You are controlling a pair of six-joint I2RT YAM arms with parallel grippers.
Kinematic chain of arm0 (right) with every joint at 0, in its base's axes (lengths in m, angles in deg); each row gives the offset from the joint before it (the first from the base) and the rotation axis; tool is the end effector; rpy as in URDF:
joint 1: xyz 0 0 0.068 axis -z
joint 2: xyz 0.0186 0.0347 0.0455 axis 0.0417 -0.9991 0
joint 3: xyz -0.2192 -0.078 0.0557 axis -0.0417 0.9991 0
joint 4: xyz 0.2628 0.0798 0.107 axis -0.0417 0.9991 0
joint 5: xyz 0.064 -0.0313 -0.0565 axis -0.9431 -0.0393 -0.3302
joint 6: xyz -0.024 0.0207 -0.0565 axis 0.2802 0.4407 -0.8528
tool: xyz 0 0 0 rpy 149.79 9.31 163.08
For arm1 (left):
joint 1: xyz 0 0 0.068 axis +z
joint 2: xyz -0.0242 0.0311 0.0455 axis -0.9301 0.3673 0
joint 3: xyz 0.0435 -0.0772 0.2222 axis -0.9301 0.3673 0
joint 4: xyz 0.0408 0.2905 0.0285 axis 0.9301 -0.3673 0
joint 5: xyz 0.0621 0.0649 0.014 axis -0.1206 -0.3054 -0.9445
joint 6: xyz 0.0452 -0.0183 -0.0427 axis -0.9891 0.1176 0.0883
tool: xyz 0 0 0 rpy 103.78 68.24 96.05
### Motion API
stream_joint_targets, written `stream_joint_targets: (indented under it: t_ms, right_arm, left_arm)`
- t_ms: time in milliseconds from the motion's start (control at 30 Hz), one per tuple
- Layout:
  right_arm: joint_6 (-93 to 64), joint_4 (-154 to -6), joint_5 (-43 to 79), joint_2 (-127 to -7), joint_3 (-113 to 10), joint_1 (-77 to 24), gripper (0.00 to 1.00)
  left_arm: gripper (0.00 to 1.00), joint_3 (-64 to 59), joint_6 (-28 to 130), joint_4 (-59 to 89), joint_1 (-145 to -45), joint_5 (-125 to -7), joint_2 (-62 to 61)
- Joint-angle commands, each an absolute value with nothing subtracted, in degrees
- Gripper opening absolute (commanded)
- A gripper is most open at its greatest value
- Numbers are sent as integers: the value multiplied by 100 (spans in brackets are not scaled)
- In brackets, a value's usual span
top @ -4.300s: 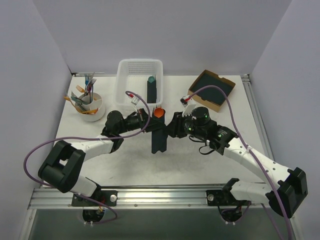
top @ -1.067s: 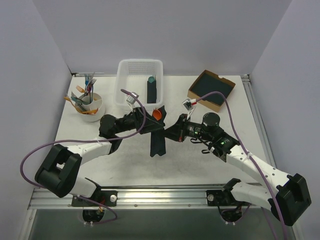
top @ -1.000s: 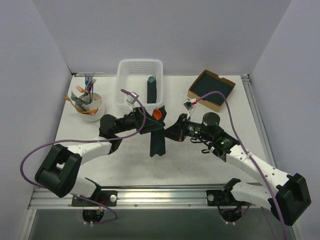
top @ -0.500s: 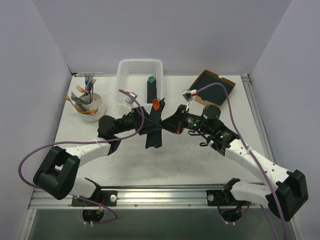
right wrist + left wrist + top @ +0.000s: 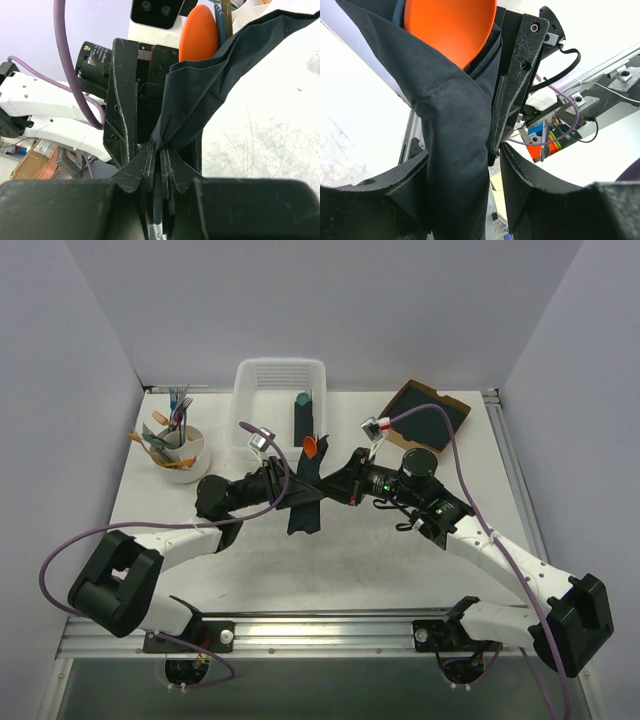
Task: Place the utensils on the paper napkin and roll it up
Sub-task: Roll the napkin.
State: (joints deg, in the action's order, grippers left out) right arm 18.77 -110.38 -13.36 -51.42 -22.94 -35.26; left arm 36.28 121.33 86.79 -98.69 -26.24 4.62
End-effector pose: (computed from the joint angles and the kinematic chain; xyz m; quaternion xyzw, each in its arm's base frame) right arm 0.2349 0.2211 0.3112 -0.2442 0.6039 0.6208 0.4362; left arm 0.2511 -0.1901 0.2228 0.1054 0.5822 -0.7638 0.2581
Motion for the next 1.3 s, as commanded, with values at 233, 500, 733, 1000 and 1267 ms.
stream_joint_targets:
  t_ms: [233, 500, 733, 1000, 1267]
  right_arm:
    - [1890, -11641, -1206, -5063, -2498, -3549, 0]
    - [1864, -11659, -1118, -5019, -2419, -3549, 0]
    - [1873, -11694, -1101, -4958, -2279, -3549, 0]
    - [1864, -11668, -1048, -4975, -2217, -3540, 0]
    - [1864, -11659, -907, -5063, -2155, -3339, 28]
  left_arm:
    - [57, 3682, 12267, 9857, -9877, -2659, 471]
    - [43, 3796, 12232, 9910, -9851, -2879, 348]
    - [31, 3726, 12144, 9814, -9842, -2984, 295]
    - [3, 3743, 11846, 9410, -9833, -2906, 277]
    - [2, 3629, 10827, 7814, -9833, -2896, -144]
